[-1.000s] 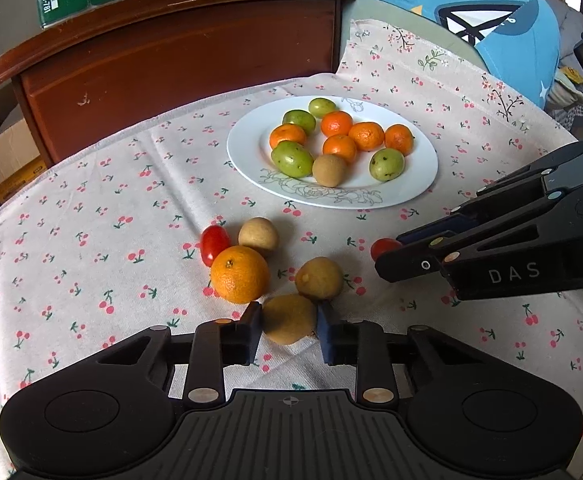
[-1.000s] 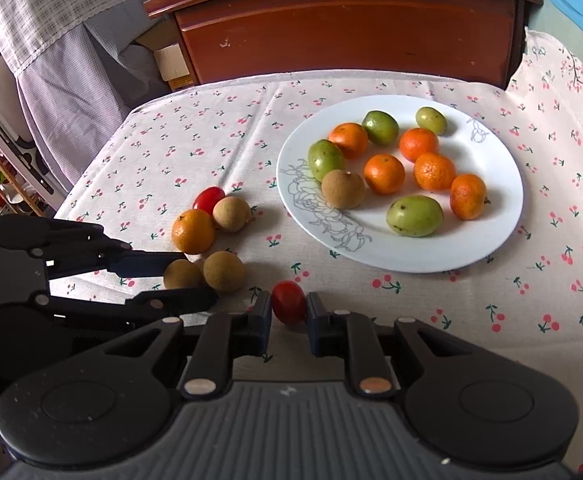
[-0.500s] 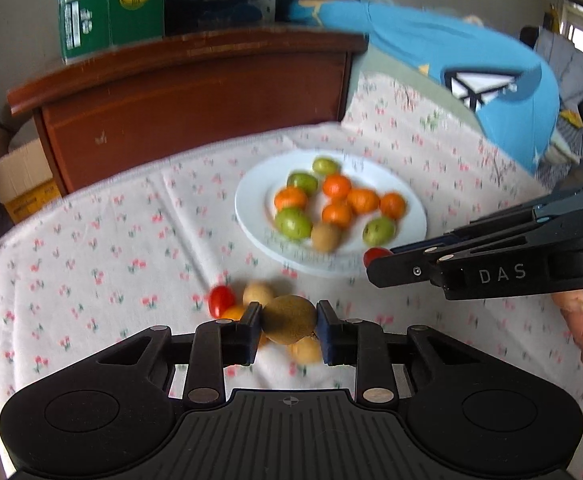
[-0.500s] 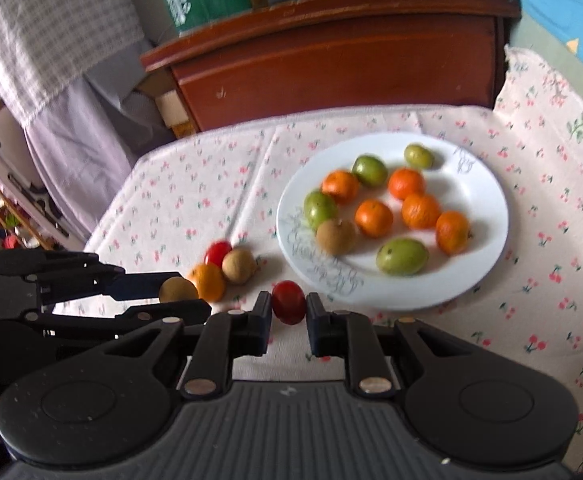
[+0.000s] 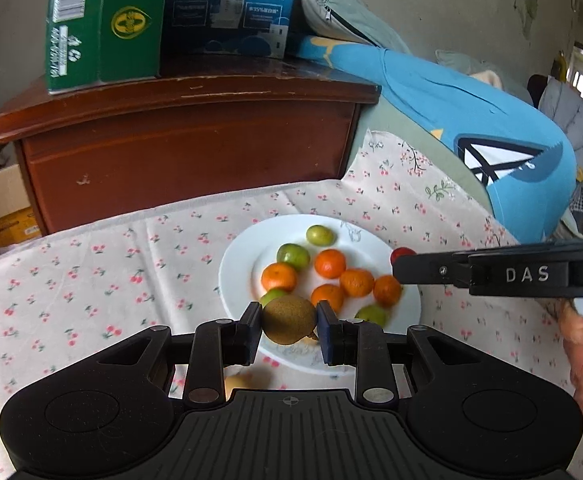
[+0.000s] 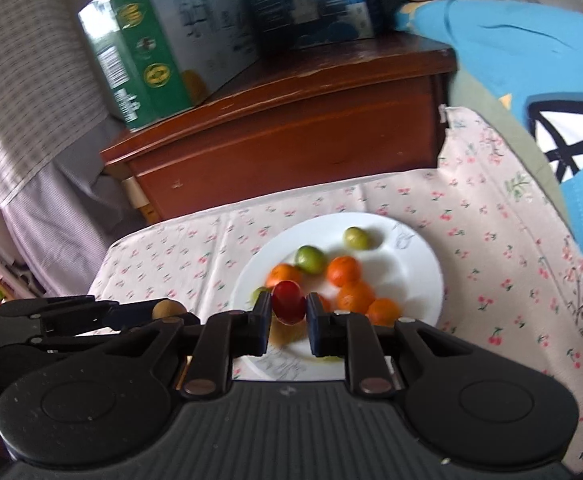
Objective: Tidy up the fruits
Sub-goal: 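Carry both fruits over the white plate and open both tools to release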
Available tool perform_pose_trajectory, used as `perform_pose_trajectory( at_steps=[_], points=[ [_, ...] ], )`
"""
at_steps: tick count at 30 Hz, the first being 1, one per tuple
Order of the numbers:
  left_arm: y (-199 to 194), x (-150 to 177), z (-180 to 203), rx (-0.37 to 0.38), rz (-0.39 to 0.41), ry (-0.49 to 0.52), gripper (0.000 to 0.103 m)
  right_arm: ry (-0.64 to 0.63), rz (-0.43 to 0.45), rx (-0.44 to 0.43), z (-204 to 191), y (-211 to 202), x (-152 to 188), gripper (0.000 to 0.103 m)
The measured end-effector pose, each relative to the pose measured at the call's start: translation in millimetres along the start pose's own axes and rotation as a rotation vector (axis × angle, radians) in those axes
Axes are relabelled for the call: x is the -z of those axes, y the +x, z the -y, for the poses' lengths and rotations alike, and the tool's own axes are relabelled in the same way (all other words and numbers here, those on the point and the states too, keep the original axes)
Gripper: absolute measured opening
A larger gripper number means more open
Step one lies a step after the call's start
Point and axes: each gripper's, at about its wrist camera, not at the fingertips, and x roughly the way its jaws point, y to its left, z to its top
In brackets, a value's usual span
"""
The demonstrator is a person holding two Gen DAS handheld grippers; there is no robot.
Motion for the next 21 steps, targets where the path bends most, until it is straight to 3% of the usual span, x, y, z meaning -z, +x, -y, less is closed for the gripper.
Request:
perform_pose_trajectory(
  at_steps=[14,21],
  points=[
    [57,-14,3,-0.001,-0.03,-0.022,0.026,0.142,0.01,0.101,39,33,-11,0.018],
    [72,-19,7,0.018,-0.039,-0.024,0.027,0.155,-0.01,0.128,45,45,-12,0.018]
  ],
)
